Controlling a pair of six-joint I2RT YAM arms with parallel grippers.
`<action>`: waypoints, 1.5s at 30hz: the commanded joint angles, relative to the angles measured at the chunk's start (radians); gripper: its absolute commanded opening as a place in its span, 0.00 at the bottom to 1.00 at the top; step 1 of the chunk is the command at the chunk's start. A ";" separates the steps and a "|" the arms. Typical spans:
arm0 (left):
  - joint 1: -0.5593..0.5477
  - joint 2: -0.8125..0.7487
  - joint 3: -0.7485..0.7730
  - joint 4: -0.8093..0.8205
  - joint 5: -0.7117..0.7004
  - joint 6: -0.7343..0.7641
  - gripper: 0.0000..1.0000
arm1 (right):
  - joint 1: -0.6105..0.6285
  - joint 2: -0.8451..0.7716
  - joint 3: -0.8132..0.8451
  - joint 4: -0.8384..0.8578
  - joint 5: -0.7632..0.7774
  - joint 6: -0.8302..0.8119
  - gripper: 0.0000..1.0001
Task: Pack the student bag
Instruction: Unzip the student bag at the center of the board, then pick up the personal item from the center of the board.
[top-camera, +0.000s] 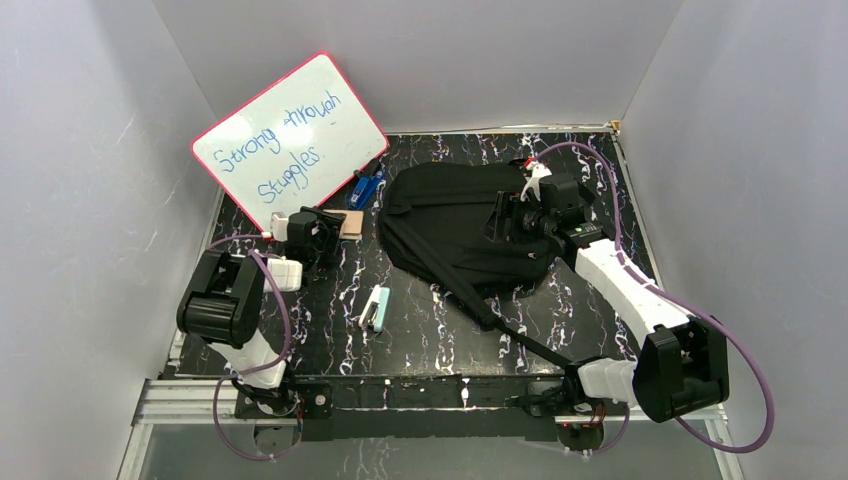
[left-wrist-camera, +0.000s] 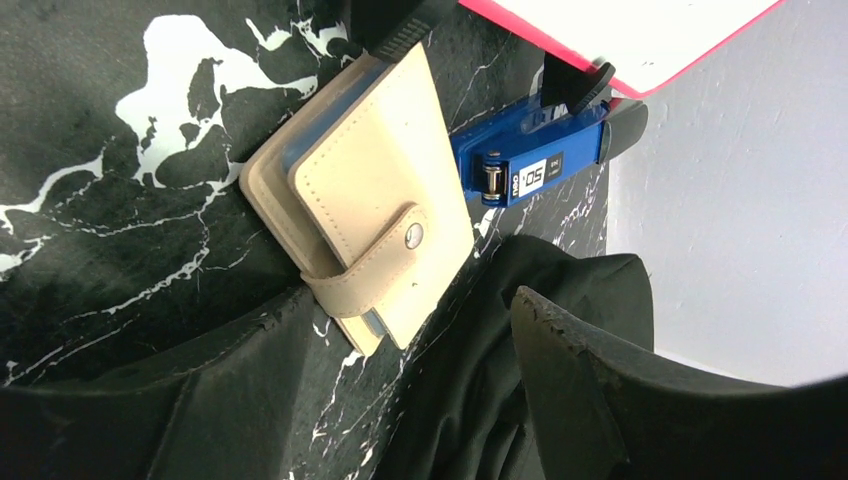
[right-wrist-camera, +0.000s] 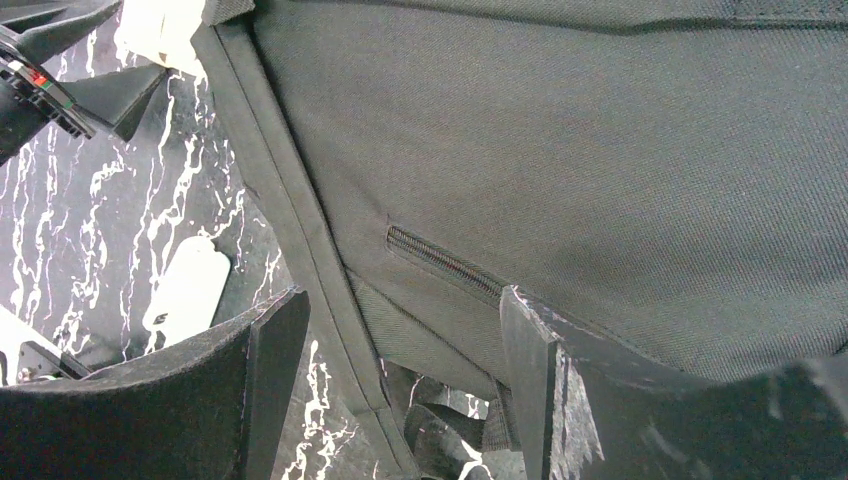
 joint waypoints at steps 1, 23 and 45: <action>0.002 0.054 -0.035 -0.042 -0.071 0.029 0.68 | -0.002 0.000 0.046 0.047 -0.006 -0.011 0.79; 0.031 0.111 -0.052 0.103 -0.002 0.182 0.00 | -0.002 -0.016 0.033 0.041 -0.001 -0.001 0.79; 0.031 -0.380 0.010 -0.285 0.482 0.652 0.00 | -0.002 -0.014 0.033 0.155 -0.180 0.074 0.81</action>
